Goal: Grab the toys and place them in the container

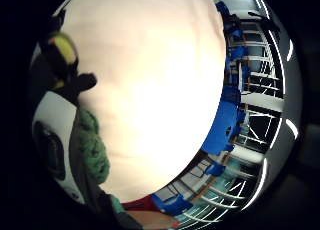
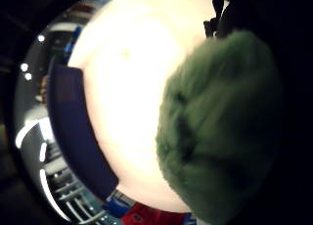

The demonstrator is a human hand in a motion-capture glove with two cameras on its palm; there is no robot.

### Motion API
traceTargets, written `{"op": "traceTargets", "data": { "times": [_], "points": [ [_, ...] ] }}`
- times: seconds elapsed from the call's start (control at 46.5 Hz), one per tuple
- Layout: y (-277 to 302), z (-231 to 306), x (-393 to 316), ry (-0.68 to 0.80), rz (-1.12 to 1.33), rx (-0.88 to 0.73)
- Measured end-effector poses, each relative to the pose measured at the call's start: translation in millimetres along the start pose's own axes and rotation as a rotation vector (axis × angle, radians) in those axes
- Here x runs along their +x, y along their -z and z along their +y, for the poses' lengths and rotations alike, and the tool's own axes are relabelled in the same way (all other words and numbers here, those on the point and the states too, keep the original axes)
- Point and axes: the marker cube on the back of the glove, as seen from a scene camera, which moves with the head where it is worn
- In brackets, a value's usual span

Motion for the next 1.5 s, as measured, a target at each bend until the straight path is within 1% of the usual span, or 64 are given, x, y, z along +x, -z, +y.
{"op": "traceTargets", "data": {
  "times": [0.107, 0.258, 0.365, 0.516, 0.645, 0.773, 0.902, 1.01, 1.053, 1.117, 1.16, 1.246, 1.354, 1.504],
  "points": [
    [19.5, 6.9, -5.6, 0.003, -0.058, 0.059],
    [76.2, 24.9, -30.4, 0.049, -0.076, 0.121],
    [122.0, 41.1, -64.7, 0.110, -0.092, 0.177],
    [169.4, 63.9, -132.3, 0.219, -0.145, 0.240],
    [190.2, 83.6, -187.9, 0.302, -0.163, 0.258],
    [206.5, 110.9, -257.5, 0.436, -0.194, 0.275],
    [201.1, 120.8, -293.4, 0.453, -0.178, 0.293],
    [177.7, 121.1, -289.4, 0.540, -0.010, 0.184],
    [171.3, 121.6, -288.1, 0.532, -0.013, 0.135],
    [165.3, 122.9, -284.6, 0.500, -0.090, 0.086],
    [162.7, 123.5, -277.2, 0.500, -0.129, 0.081],
    [157.5, 122.4, -253.0, 0.533, -0.126, 0.113],
    [151.0, 126.4, -219.7, 0.488, -0.193, 0.085],
    [129.3, 136.4, -149.6, 0.449, -0.157, 0.100]
  ]
}}
